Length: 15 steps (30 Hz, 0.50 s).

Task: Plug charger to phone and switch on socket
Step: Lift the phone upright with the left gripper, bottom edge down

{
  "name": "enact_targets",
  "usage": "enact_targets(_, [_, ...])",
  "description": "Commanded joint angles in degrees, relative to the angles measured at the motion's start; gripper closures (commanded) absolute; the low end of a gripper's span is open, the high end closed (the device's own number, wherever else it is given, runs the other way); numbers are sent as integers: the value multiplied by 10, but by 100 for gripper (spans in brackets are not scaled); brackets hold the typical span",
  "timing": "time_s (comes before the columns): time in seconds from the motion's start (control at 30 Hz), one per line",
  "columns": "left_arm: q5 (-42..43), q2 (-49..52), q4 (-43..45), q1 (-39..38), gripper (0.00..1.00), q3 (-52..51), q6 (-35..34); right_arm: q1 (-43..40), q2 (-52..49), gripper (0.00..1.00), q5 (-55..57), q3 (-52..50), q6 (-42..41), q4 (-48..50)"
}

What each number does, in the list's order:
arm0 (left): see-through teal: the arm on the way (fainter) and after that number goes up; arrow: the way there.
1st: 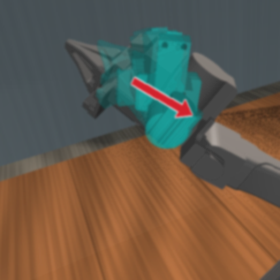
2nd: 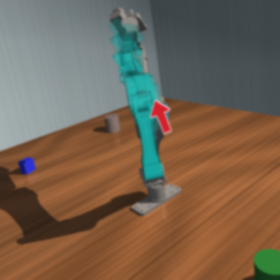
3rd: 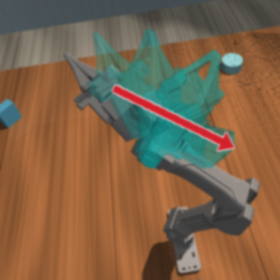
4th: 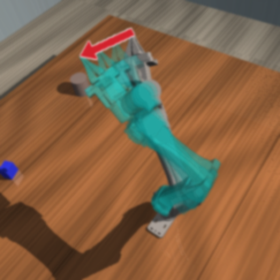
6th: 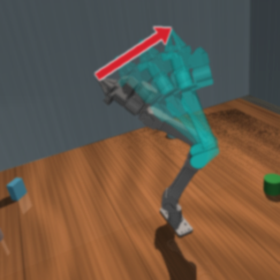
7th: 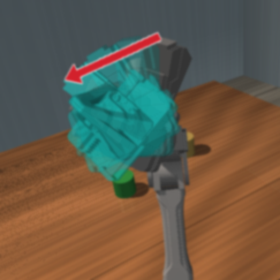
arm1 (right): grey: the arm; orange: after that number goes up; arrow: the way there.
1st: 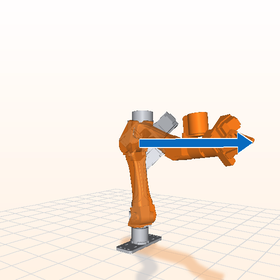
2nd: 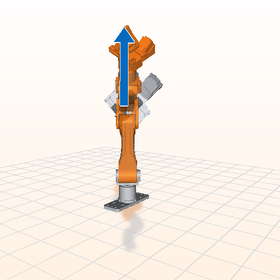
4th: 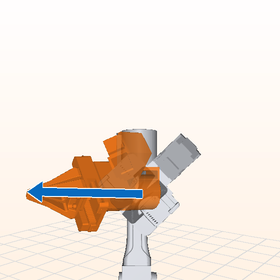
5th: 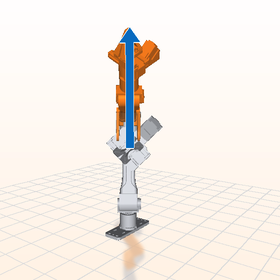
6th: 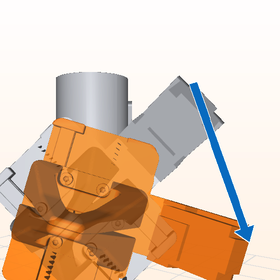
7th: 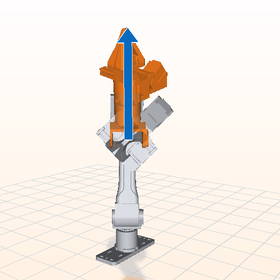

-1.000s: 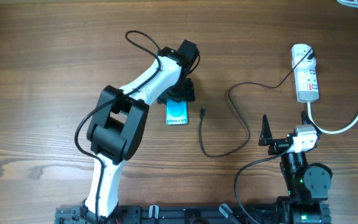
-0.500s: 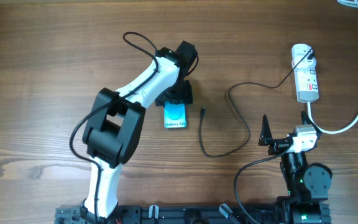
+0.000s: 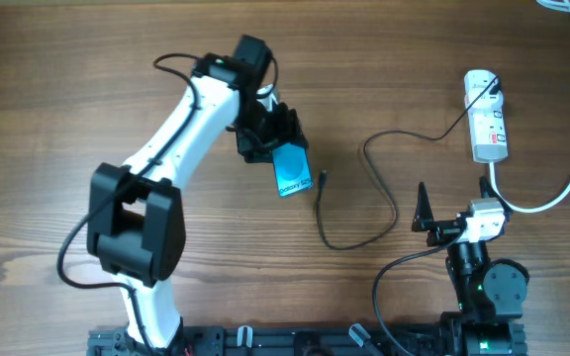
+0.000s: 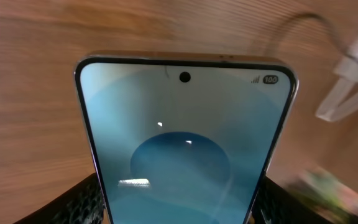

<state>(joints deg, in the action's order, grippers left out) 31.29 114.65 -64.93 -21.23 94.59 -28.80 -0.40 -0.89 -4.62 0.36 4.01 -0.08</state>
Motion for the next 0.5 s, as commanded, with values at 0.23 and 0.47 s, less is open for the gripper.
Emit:
enact_targets(0.23, [405,-23,-9,67,32,0,0,2,3,0,8,-1,5,2])
enact_targets(0.47, [563,-23,-9,97,31,0,0,2,3,0,8,-1,4,2])
